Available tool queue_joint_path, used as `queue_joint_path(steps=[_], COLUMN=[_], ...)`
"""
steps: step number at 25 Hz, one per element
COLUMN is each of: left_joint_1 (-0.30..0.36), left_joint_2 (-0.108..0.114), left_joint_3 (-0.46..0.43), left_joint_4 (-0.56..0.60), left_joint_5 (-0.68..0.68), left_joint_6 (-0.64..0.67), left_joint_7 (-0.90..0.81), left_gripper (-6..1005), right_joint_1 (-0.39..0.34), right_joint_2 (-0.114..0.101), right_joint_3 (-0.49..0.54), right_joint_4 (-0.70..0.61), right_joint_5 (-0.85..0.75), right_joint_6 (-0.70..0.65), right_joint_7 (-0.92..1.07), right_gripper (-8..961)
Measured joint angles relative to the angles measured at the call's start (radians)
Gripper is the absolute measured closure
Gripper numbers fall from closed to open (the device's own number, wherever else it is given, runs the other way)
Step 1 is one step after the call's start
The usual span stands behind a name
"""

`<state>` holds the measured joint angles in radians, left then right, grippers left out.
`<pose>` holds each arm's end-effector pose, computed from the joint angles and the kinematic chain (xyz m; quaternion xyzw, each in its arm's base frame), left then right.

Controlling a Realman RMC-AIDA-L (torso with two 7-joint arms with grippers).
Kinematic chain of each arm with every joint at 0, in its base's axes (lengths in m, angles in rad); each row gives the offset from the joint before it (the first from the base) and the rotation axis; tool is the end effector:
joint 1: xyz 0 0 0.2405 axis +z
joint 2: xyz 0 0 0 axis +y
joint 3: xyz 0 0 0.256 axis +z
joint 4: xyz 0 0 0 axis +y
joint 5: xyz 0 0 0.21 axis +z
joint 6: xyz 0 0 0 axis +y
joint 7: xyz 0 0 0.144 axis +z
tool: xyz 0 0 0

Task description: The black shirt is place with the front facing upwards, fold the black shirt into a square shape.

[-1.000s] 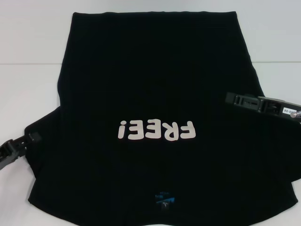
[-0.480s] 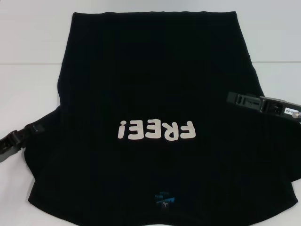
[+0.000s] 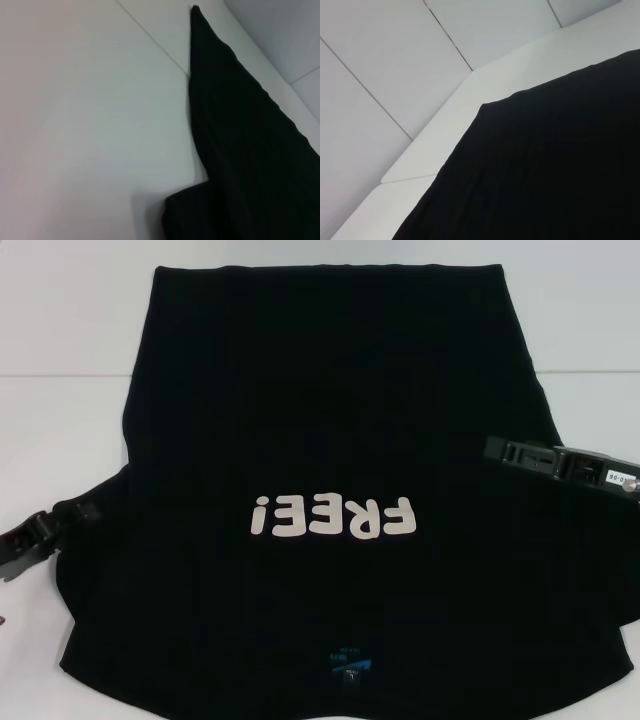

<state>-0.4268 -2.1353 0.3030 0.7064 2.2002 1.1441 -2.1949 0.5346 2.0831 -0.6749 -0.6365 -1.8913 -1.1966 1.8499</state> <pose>-0.3755 0.3200 0.0341 -0.6046 -0.6786 -0.2866 0.3029 0.2864 0.3737 0.0130 -0.8000 0.4708 0.2859 0.2380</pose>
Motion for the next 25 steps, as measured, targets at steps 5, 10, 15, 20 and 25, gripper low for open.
queue_joint_path(steps=[5, 10, 15, 20, 25], left_joint_1=[0.006, 0.007, 0.007, 0.011, 0.013], left_joint_2=[-0.003, -0.003, -0.002, -0.008, -0.009], left_joint_3=[0.003, 0.005, 0.009, 0.024, 0.04], left_joint_4=[0.009, 0.012, 0.027, 0.049, 0.051], left_joint_5=[0.001, 0.034, 0.051, 0.053, 0.054], left_joint_6=[-0.005, -0.017, -0.023, -0.02, -0.02], left_joint_7=[-0.003, -0.008, -0.012, -0.012, -0.013], left_gripper=[443, 553, 664, 846, 961], right_joint_1=[-0.003, -0.004, -0.003, -0.004, -0.005], right_joint_2=[0.0, -0.002, -0.002, -0.002, -0.002], right_joint_3=[0.0, 0.0, 0.001, 0.002, 0.002], right_joint_4=[0.0, 0.0, 0.0, 0.0, 0.0], right_joint_5=[0.005, 0.006, 0.006, 0.018, 0.02], right_joint_6=[0.0, 0.0, 0.0, 0.0, 0.0], right_joint_7=[0.0, 0.0, 0.0, 0.0, 0.0], right_gripper=[9, 9, 8, 8, 8])
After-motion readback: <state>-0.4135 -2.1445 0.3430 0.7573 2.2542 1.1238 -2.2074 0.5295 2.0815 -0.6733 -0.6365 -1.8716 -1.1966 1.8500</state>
